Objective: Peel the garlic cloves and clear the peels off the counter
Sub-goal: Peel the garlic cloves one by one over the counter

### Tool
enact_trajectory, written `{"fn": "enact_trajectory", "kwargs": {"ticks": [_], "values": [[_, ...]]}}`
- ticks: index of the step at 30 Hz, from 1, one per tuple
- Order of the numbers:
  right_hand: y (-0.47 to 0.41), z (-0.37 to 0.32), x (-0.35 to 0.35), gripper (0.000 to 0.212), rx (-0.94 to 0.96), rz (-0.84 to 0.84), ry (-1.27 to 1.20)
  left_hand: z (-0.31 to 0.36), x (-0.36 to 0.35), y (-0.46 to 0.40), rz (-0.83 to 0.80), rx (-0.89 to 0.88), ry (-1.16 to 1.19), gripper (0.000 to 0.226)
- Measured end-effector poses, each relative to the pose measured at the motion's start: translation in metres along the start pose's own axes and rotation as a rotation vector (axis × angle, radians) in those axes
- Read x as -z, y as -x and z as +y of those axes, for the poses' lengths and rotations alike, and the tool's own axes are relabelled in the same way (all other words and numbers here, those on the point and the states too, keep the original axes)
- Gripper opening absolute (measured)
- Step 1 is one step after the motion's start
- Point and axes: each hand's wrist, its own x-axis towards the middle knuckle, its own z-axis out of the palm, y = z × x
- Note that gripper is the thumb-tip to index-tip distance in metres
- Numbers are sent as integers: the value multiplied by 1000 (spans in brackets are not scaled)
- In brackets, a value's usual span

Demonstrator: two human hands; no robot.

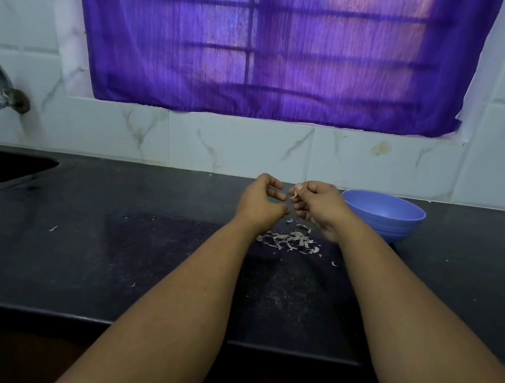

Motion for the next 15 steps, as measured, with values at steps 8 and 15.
{"fn": "enact_trajectory", "kwargs": {"ticks": [8, 15], "values": [[-6, 3, 2, 15, 45, 82, 82, -7, 2, -2, -29, 22, -190, 20], [-10, 8, 5, 20, 109, 120, 272, -6, -1, -5, -116, 60, -290, 39]]}}
